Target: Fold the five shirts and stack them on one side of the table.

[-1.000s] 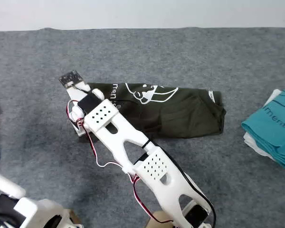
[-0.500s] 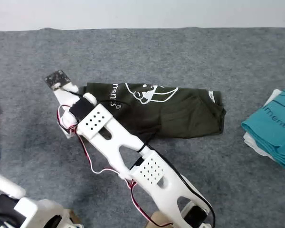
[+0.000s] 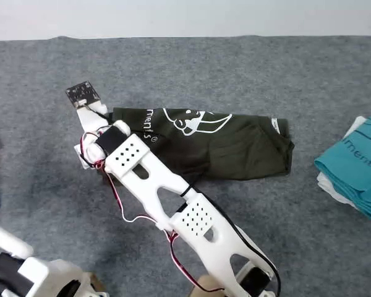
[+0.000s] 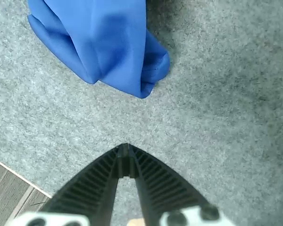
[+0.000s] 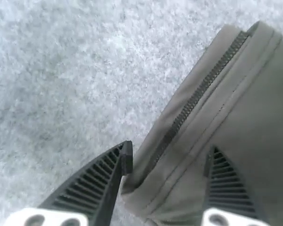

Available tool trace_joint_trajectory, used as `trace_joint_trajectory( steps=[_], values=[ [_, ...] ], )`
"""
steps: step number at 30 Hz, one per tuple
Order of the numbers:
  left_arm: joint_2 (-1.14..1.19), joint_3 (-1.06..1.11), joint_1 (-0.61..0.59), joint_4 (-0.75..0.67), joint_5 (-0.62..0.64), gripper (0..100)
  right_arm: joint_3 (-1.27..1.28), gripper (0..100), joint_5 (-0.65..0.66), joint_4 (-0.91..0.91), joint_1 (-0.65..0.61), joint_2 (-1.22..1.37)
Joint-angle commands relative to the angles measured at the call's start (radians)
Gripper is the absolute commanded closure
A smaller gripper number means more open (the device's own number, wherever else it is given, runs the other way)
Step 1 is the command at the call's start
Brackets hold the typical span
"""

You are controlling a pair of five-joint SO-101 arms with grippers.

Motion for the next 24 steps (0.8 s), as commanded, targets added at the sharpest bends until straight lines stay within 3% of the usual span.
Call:
trace_joint_trajectory(
  steps=[1, 14, 21, 24],
  values=[
    [-0.054, -0.007, 0.000, 0.020, -0.003, 100, -0.040, 75.2, -0.012, -0.051, 0.019, 0.010],
    [-0.054, -0.010, -0.006, 0.020, -0.005, 100, -0.046, 75.8, -0.008, -0.067, 0.024, 0.124],
    [-0.055, -0.010, -0.006, 0.020, -0.005, 100, -0.046, 99.4, 0.055, -0.064, 0.021, 0.124],
    [-0.055, -0.010, -0.006, 0.020, -0.005, 100, -0.046, 98.3, 0.058, -0.061, 0.021, 0.124]
  ],
)
